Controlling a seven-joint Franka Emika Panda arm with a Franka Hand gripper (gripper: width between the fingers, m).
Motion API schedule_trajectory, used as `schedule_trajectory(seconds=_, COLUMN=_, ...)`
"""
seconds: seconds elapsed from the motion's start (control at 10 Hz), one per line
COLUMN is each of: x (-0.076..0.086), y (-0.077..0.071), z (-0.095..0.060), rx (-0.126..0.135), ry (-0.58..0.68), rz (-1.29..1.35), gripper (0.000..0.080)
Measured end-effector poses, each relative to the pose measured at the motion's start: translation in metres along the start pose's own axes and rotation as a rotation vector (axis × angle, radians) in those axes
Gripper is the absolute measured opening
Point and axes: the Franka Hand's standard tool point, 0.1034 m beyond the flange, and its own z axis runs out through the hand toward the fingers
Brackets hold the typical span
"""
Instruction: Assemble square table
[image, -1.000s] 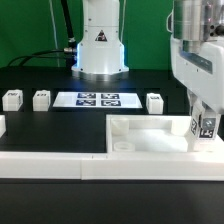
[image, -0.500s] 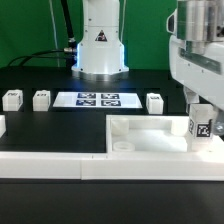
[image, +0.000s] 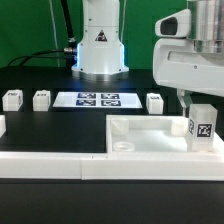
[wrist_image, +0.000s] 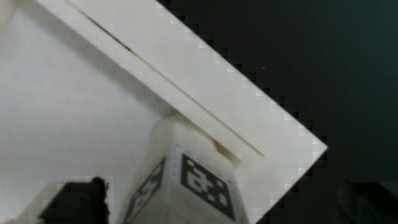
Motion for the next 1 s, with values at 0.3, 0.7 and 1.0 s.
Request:
schedule_trajectory(seconds=0.3, x=0.009, y=0.005, z=0.002, rx=0.012, ry=0.031, rz=-0.419, gripper=0.0649)
schedule_trajectory(seconds=0.7, x=0.018, y=0.007, z=0.0, rx=0.0, ry=0.044, rz=-0.89, gripper=0.0649)
schedule_trajectory(seconds=1.0, x=0.023, y=0.01, z=-0.005, rx=-0.005, ry=0.064, rz=-1.081, gripper=0.0649)
